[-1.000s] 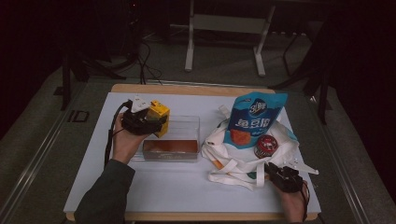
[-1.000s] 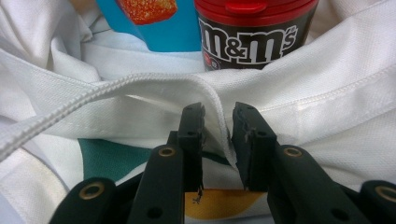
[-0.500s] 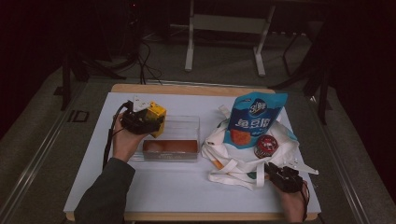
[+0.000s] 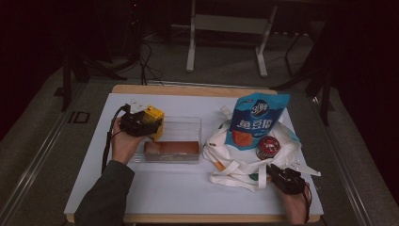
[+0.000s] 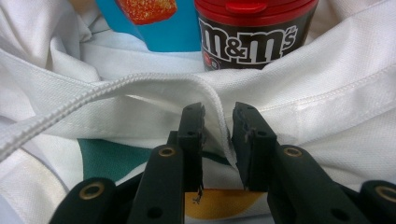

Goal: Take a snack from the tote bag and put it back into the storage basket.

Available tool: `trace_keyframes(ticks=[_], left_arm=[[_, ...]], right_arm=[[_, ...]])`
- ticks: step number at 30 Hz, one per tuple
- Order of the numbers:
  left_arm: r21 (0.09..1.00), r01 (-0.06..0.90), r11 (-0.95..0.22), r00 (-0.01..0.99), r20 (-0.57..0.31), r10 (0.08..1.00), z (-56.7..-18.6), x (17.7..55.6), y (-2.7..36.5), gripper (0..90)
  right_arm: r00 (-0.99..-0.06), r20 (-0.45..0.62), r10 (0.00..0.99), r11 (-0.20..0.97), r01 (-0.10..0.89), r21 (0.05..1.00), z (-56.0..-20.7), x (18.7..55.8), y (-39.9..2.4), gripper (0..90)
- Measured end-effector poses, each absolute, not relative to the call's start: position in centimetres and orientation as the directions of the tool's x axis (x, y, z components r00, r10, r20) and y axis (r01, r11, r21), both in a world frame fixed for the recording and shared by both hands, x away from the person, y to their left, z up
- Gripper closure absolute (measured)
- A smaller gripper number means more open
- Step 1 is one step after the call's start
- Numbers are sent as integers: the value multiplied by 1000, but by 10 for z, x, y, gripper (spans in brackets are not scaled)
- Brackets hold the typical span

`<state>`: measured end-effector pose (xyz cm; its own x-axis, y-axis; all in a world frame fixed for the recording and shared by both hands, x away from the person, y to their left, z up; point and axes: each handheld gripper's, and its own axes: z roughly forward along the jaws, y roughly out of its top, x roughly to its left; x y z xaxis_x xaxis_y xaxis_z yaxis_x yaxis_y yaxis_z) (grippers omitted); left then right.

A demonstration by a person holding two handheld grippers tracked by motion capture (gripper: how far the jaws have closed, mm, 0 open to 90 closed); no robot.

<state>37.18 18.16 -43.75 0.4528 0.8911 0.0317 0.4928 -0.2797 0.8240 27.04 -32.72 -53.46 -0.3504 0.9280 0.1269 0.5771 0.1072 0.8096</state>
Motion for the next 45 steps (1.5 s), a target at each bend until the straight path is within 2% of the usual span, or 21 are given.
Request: trace_keyframes(ticks=[8, 17, 24, 31, 45], left_arm=[[815, 508, -280, 420, 50, 906, -442, 376, 182, 285], [792, 531, -302, 426, 59, 903, -455, 370, 185, 285], [763, 566, -313, 427, 53, 903, -462, 362, 190, 282], [717, 602, -352, 425, 85, 901, -470, 357, 192, 279], [722, 618, -313, 426, 28, 904, -467, 346, 205, 261]], right_arm=[[-350, 127, 928, 106, 576, 810, -535, 270, -327, 734], [-349, 126, 928, 107, 576, 810, -535, 270, -327, 734], [-349, 123, 929, 108, 575, 811, -535, 270, -327, 734], [-348, 123, 929, 108, 574, 811, -535, 270, -327, 734], [-347, 123, 930, 107, 573, 813, -535, 270, -327, 734]])
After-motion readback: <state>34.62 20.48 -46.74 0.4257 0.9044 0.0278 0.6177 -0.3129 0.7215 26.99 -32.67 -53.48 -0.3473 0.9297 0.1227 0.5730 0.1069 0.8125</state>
